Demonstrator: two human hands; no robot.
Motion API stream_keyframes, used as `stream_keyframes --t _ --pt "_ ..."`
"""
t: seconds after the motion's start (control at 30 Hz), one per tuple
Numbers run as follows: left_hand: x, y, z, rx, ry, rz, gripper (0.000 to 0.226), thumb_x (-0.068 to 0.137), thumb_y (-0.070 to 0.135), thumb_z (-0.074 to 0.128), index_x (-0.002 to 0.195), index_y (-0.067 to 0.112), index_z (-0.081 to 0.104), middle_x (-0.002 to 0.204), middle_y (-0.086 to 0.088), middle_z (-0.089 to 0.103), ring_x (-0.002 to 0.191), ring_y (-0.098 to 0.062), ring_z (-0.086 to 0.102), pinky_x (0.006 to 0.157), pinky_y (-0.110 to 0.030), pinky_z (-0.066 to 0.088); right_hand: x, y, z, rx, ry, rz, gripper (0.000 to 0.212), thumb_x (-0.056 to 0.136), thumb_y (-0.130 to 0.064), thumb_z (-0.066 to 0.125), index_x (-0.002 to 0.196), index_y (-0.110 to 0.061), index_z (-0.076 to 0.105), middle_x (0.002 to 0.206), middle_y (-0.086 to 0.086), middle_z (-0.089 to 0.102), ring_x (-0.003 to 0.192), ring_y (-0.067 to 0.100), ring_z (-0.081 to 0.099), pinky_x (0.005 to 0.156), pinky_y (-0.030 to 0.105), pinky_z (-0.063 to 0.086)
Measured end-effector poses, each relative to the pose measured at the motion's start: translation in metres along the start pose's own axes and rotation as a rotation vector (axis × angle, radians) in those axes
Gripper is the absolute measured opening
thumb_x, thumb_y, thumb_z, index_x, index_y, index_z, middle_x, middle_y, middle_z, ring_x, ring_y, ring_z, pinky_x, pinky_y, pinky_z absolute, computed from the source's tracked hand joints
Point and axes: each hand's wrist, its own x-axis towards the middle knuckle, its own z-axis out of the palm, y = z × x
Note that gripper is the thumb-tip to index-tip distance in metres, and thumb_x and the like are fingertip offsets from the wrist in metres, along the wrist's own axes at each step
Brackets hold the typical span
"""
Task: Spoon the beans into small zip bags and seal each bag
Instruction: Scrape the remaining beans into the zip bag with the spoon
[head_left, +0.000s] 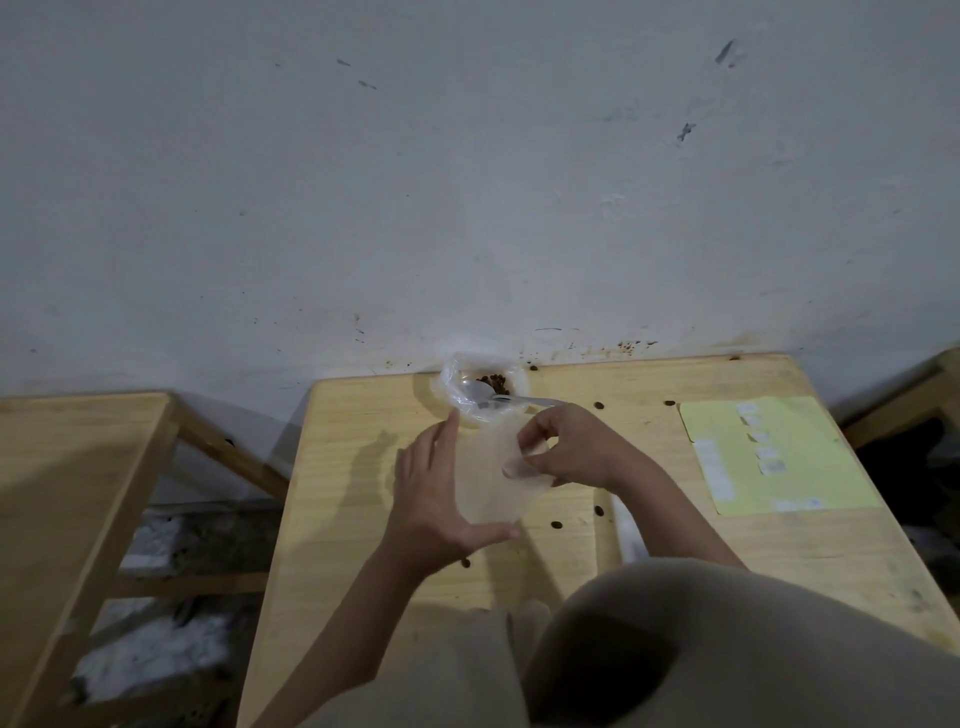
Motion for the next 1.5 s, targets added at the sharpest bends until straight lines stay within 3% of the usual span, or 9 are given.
stream_keyframes --t 0.23,0.37,0.47,0.67,0.77,0.97,1.13,1.3,1.5 --pt "0.014 0.004 0.023 -0.062 0.133 -0.016 0.103 0.056 0.062 0.069 0.138 0.010 0.038 0.123 0.000 0.047 0.111 -0.017 0.043 0.094 -0.032 0.036 0.013 0.007 0.013 0.183 0.067 -0.010 0.013 0.079 -0.017 0.073 0.078 -0.007 0.065 0.082 0.000 0.063 0.071 0.012 0.062 0.061 0.028 0.056" --pt "0.024 -0.013 0.021 -0.090 0.115 -0.058 0.097 0.054 0.059 0.072 0.133 0.014 0.042 0.118 0.006 0.042 0.105 -0.011 0.041 0.091 -0.033 0.040 0.035 0.028 0.009 0.395 0.468 0.157 0.019 0.082 -0.022 0.070 0.076 -0.008 0.059 0.086 0.014 0.068 0.075 0.021 0.067 0.073 0.041 0.057" --pt "0.038 -0.022 0.015 -0.136 -0.003 -0.142 0.101 0.051 0.058 0.079 0.136 0.022 0.040 0.127 0.011 0.030 0.112 -0.007 0.038 0.093 -0.028 0.039 0.057 0.045 0.003 0.248 0.661 0.247 0.029 0.085 -0.025 0.067 0.106 -0.007 0.060 0.110 0.011 0.061 0.104 0.024 0.059 0.077 0.030 0.046" --pt "0.077 -0.028 0.011 -0.224 -0.233 -0.290 0.116 0.056 0.052 0.085 0.149 0.030 0.020 0.153 0.010 -0.005 0.141 -0.014 0.014 0.105 -0.027 0.026 0.095 0.055 -0.004 0.211 0.503 0.364 0.043 0.086 -0.027 0.063 0.123 -0.008 0.049 0.104 0.014 0.065 0.086 0.022 0.063 0.064 0.032 0.050" --pt "0.095 -0.035 0.013 -0.274 -0.271 -0.362 0.117 0.056 0.050 0.085 0.149 0.035 0.016 0.155 0.007 -0.007 0.144 -0.018 0.010 0.109 -0.032 0.024 0.111 0.050 -0.003 0.394 0.526 0.327 0.033 0.083 -0.019 0.070 0.109 -0.004 0.057 0.079 0.009 0.065 0.067 0.021 0.066 0.070 0.042 0.059" --pt "0.106 -0.047 0.017 -0.268 -0.293 -0.314 0.124 0.053 0.054 0.086 0.150 0.026 0.015 0.145 0.017 0.007 0.137 -0.015 0.020 0.105 -0.027 0.028 0.124 0.034 -0.002 0.759 0.343 0.219 0.003 0.086 -0.016 0.067 0.086 -0.013 0.067 0.088 0.009 0.066 0.077 0.023 0.066 0.073 0.039 0.057" --pt "0.096 -0.051 0.018 -0.201 -0.265 -0.209 0.125 0.048 0.063 0.080 0.150 0.031 0.013 0.143 0.025 0.006 0.137 -0.015 0.020 0.110 -0.043 0.034 0.128 0.037 0.000 0.527 0.408 0.082 0.013 0.093 -0.023 0.058 0.094 -0.013 0.066 0.085 0.007 0.069 0.073 0.019 0.067 0.074 0.041 0.058" --pt "0.091 -0.045 0.020 -0.164 -0.224 -0.144 0.127 0.050 0.058 0.083 0.150 0.031 0.010 0.145 0.023 0.003 0.133 -0.019 0.026 0.106 -0.040 0.039 0.104 0.038 -0.005 0.129 0.628 -0.194 0.014 0.094 -0.011 0.051 0.097 -0.010 0.065 0.085 -0.001 0.064 0.072 0.013 0.065 0.062 0.016 0.051" --pt "0.091 -0.041 0.024 -0.143 -0.234 -0.114 0.127 0.051 0.061 0.081 0.150 0.029 0.010 0.144 0.021 0.001 0.132 -0.020 0.026 0.105 -0.039 0.040 0.088 0.045 0.000 -0.025 0.723 -0.248 0.015 0.093 -0.008 0.051 0.097 -0.004 0.065 0.082 0.002 0.061 0.066 0.014 0.057 0.058 0.021 0.047"
